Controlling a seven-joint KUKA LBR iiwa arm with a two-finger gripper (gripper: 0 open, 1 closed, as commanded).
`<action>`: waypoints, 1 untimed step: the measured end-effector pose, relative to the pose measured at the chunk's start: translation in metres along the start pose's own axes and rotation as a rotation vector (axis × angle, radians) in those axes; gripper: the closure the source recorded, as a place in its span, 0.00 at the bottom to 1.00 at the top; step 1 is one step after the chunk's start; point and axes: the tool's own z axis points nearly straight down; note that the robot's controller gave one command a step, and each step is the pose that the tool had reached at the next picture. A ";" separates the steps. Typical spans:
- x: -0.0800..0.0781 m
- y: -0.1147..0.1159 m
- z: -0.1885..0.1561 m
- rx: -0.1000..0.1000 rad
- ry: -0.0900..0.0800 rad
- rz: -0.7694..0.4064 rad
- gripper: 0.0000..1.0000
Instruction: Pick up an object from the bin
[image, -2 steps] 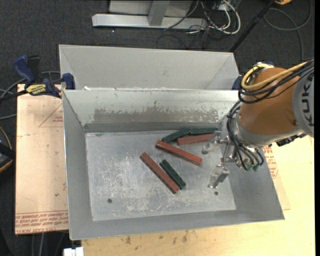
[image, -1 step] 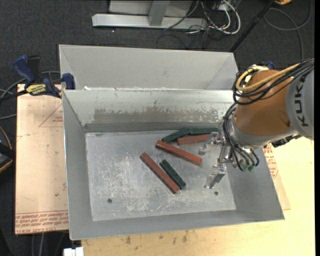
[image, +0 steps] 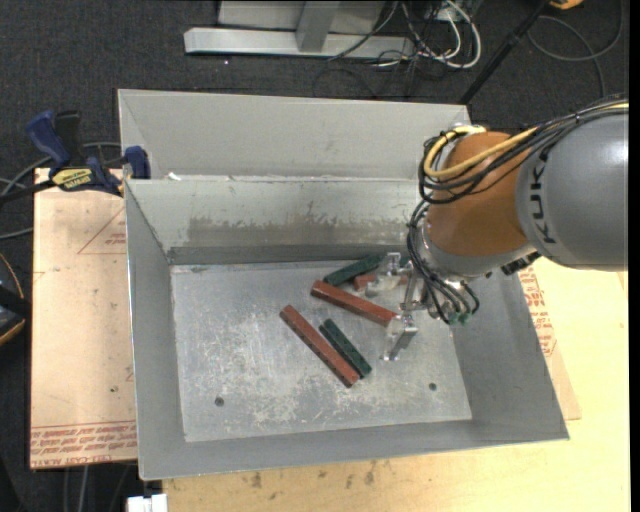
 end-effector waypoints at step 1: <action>-0.014 -0.005 0.055 -0.002 -0.012 0.071 1.00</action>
Offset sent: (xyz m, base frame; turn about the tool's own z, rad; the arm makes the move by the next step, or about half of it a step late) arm 0.0000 0.0000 0.0000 0.0000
